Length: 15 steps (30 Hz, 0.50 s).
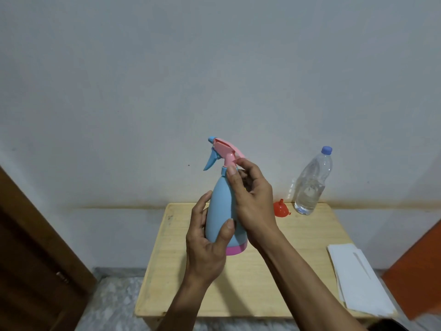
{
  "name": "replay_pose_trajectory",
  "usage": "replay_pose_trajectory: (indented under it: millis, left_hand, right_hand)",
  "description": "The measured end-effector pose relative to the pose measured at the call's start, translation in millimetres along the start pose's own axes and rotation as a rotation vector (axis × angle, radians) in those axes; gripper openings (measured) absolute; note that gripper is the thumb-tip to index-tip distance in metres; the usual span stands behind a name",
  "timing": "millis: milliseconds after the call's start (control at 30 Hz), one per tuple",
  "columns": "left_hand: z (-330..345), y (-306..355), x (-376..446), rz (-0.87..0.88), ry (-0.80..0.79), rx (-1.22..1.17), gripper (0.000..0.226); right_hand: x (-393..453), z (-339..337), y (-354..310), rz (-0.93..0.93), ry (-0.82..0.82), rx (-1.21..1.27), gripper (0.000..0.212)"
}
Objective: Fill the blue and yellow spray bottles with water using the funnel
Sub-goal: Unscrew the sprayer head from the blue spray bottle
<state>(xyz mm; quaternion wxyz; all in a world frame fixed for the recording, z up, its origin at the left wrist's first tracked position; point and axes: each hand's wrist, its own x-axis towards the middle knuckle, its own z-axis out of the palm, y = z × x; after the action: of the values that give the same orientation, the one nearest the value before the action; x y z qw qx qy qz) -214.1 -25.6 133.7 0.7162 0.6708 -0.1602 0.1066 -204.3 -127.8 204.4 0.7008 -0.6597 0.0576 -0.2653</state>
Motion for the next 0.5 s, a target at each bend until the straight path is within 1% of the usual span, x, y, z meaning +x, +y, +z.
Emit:
replay_pose_trajectory:
  millis: [100,200,367,500]
  left_hand:
    - [-4.2,-2.0,2.4,-0.008,-0.042,0.027,0.067]
    - [-8.4,-4.6,4.5,-0.022,-0.088,0.023,0.071]
    - [-11.1,-6.4,5.2,-0.065,-0.146,0.005,0.076]
    - [-13.6,-6.9,6.4,-0.064,-0.182,0.023,0.075]
  right_hand:
    - [-0.4,-0.6,1.0,0.004,0.007,0.019,0.023]
    - [0.7,-2.8,2.2,0.006,0.016,-0.009,0.026]
    - [1.6,-4.5,7.2,0.018,0.007,-0.041,0.024]
    - [1.6,-4.9,9.5,-0.001,-0.023,-0.061,0.016]
